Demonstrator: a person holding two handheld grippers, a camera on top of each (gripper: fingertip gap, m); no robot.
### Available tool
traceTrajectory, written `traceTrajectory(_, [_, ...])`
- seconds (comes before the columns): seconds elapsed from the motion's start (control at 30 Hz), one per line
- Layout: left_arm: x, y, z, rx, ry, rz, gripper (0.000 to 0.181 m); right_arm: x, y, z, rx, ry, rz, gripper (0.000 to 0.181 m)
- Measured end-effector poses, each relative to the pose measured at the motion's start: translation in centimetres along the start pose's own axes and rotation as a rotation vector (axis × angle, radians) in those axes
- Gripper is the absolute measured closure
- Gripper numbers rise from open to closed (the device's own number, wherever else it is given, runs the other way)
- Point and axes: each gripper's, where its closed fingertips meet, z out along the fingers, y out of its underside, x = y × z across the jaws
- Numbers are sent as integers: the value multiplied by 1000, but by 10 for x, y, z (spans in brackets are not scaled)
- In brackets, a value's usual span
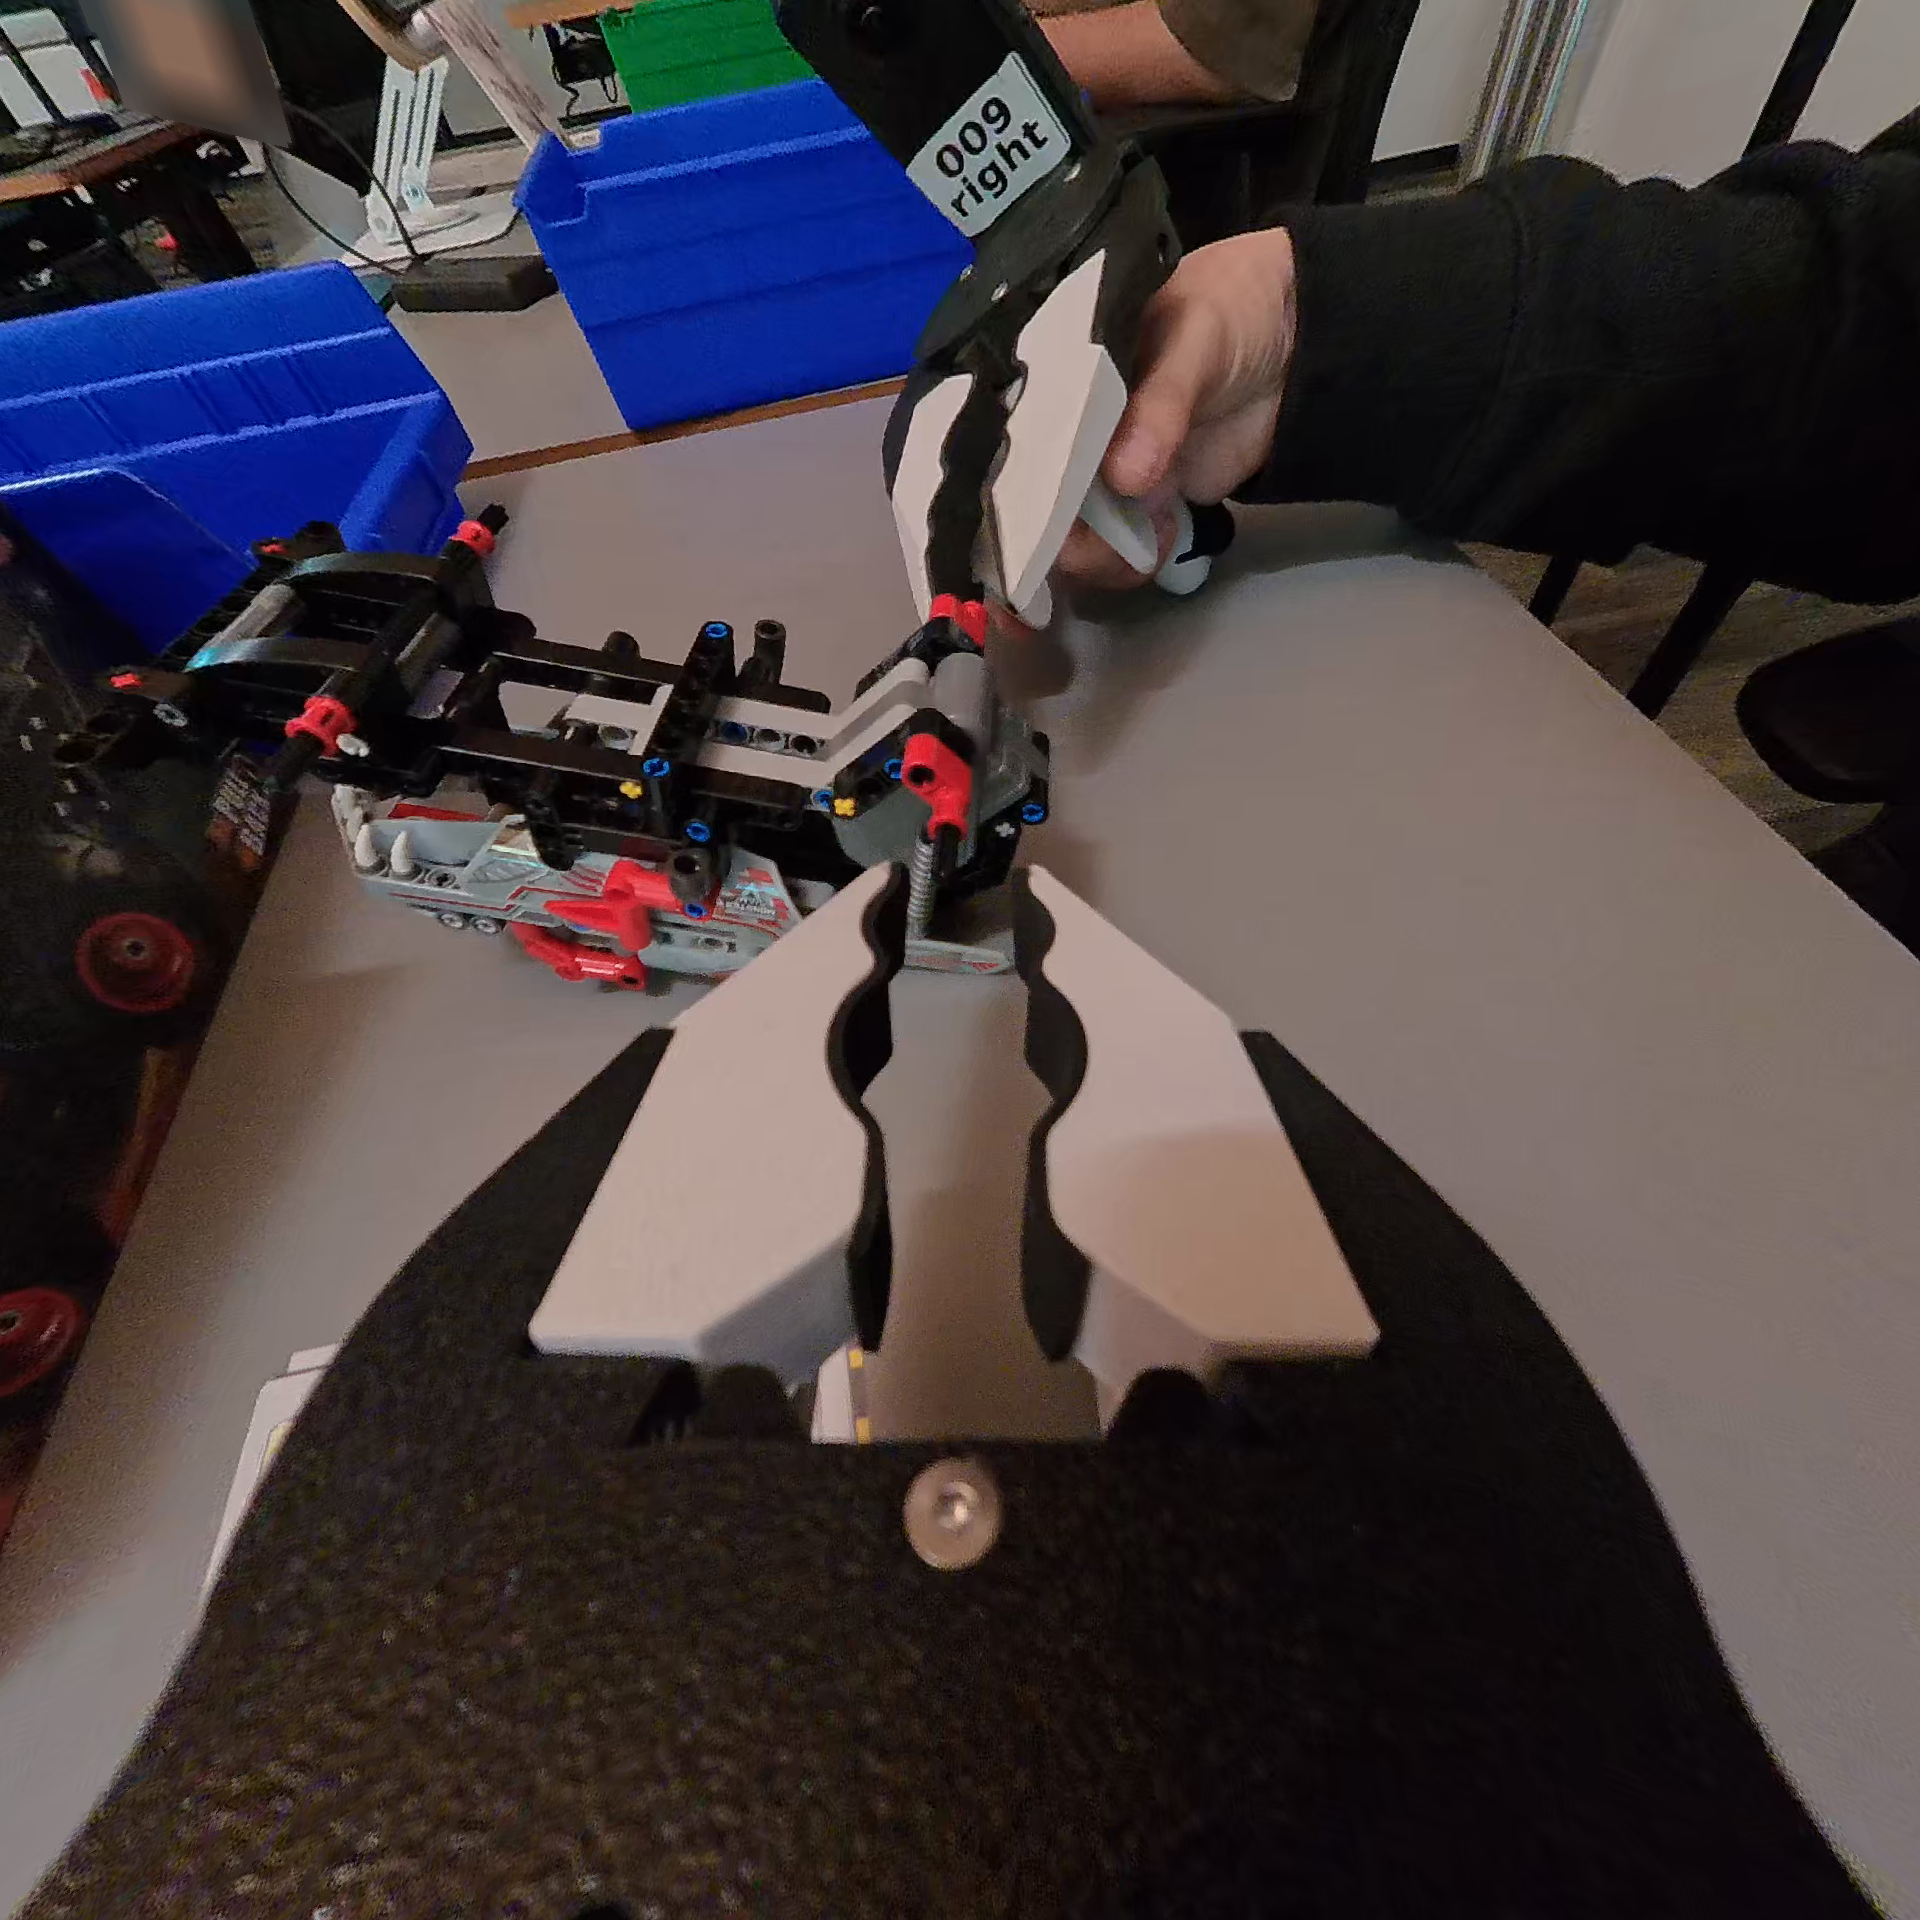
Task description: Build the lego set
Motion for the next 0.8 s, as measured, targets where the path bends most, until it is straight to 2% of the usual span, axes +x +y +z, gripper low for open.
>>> traceTrajectory(0.2, [0,-1,-1,-1,-3,-1,163,0,10,-2,-62,57,-82,160])
traceTrajectory(0.43, [-1,0,1,-12,-23,22,165,7,7,-24,-49,161,-186,168])
traceTrajectory(0.63, [-3,2,0,-12,-36,26,168,-1,-6,-19,-49,263,-577,166])
traceTrajectory(0.8, [-2,2,1,-14,-35,28,170,5,1,-13,-168,329,-720,166])
